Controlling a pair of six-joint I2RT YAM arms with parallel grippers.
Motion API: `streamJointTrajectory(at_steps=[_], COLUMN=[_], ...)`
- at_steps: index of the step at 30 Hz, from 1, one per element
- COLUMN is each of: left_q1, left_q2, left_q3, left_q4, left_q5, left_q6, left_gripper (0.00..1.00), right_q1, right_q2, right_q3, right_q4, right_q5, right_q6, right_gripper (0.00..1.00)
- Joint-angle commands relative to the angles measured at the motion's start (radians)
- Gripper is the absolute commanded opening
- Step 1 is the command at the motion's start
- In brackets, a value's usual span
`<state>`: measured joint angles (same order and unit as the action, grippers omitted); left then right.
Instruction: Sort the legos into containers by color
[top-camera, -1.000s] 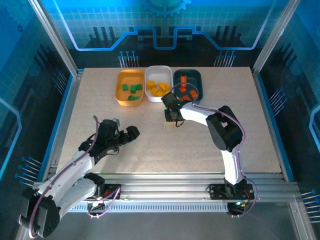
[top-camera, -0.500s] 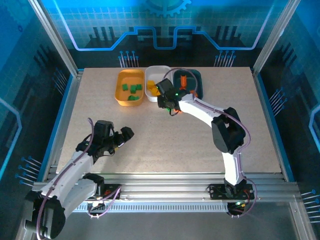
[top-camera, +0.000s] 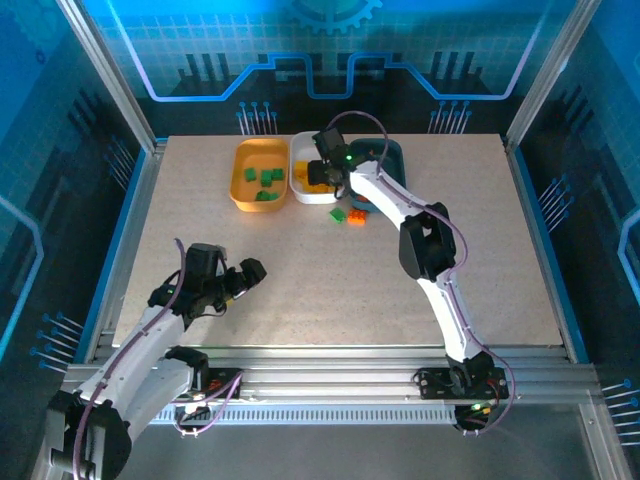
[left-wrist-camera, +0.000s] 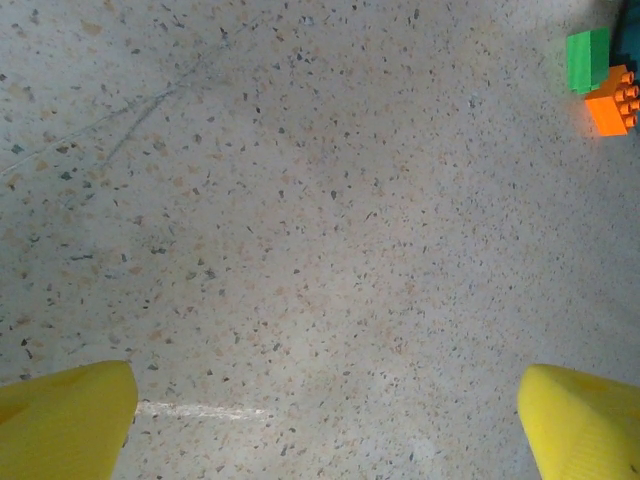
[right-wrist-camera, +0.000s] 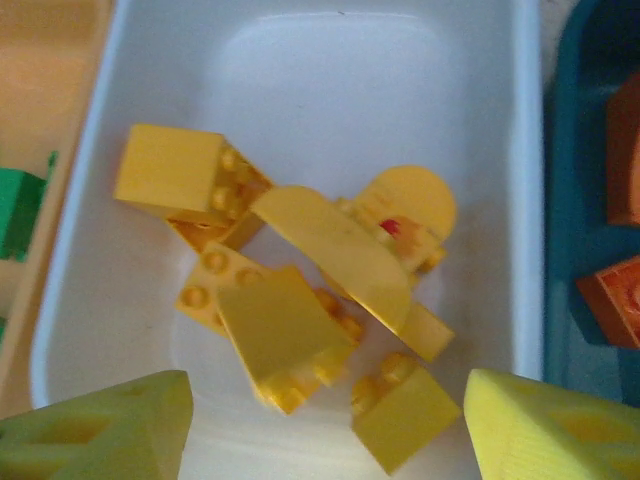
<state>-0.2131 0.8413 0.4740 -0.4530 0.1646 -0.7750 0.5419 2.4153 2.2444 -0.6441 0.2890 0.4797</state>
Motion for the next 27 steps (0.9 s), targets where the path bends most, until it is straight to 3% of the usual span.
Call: streamJointTrajectory(at_steps=[1, 7, 12, 21, 27], left_q1=[0.011, 0.012, 0.011, 0.011, 0.011], left_q2=[-0.008, 0.007, 0.048, 0.064, 0.025], left_q3=[0.019, -0.019, -0.034, -0.033, -0.055], left_q4=[-0.015, 0.046, 0.105, 0.109, 0.099], left_q5=[0.033, 0.056, 0.086, 0.105, 0.093], left_q6=[0.026, 0.005, -0.016, -0.027, -0.041], left_gripper=[0.99, 0.99, 0.99, 0.99, 0.99], right_q1=[0.012, 0.010, 0.007, -0.031, -0.044], right_q2=[-0.116, -0.351, -0.412, -0.280, -0.226], right_q3=[-0.078, -0.504, -0.723, -0.634, -0.612], right_q4=[-0.013, 0.109, 0.162, 0.147, 0.146], right_q5=[0.021, 0.127, 0.173, 0.120, 0.110], right_q6=[-0.012, 0.119, 0.263, 0.287, 0.301], right_gripper=[0.76, 0.76, 0.76, 0.77, 0.71])
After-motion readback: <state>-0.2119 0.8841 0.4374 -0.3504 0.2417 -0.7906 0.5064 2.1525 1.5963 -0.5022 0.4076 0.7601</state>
